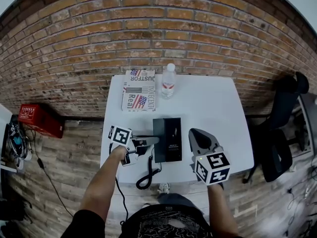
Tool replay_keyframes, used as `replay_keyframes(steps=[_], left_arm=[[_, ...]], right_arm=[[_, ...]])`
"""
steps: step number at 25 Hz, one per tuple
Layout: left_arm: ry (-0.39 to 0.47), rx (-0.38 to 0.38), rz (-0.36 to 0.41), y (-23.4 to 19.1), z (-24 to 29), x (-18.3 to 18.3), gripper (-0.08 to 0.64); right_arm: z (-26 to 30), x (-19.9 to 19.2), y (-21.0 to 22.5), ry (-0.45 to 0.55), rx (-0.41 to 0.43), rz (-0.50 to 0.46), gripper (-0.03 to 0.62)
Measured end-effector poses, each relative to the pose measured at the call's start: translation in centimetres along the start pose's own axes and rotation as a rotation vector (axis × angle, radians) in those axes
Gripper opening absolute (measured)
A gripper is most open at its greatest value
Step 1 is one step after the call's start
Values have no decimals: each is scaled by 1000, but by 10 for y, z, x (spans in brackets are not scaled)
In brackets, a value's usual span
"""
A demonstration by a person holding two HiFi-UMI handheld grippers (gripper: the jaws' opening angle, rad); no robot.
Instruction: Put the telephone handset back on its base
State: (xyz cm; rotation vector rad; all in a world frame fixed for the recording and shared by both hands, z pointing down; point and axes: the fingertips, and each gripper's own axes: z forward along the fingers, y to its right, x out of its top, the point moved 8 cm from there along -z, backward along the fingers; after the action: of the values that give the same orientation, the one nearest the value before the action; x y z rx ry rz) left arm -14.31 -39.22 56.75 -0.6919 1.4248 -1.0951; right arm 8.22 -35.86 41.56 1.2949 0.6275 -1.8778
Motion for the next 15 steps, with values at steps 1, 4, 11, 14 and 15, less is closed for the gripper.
replay_keyframes(steps=[1,4,11,14,15], left_arm=[[4,-9,-4,1,0,0,81],[15,-39,-11,4,2,-1,81],[48,66,12,3,-10,1,121],[53,74,22,6,-13,-1,126],[60,80,25,8,-15,-2,126]], right_arm=[[0,0,-1,-1,2,0,2],[1,0,-3,-3,7,-2,2],[-1,0,-9,5,11,-2,2],[-2,0,-13,8,14,0,2],[-3,0,-14,9,15,1,2]])
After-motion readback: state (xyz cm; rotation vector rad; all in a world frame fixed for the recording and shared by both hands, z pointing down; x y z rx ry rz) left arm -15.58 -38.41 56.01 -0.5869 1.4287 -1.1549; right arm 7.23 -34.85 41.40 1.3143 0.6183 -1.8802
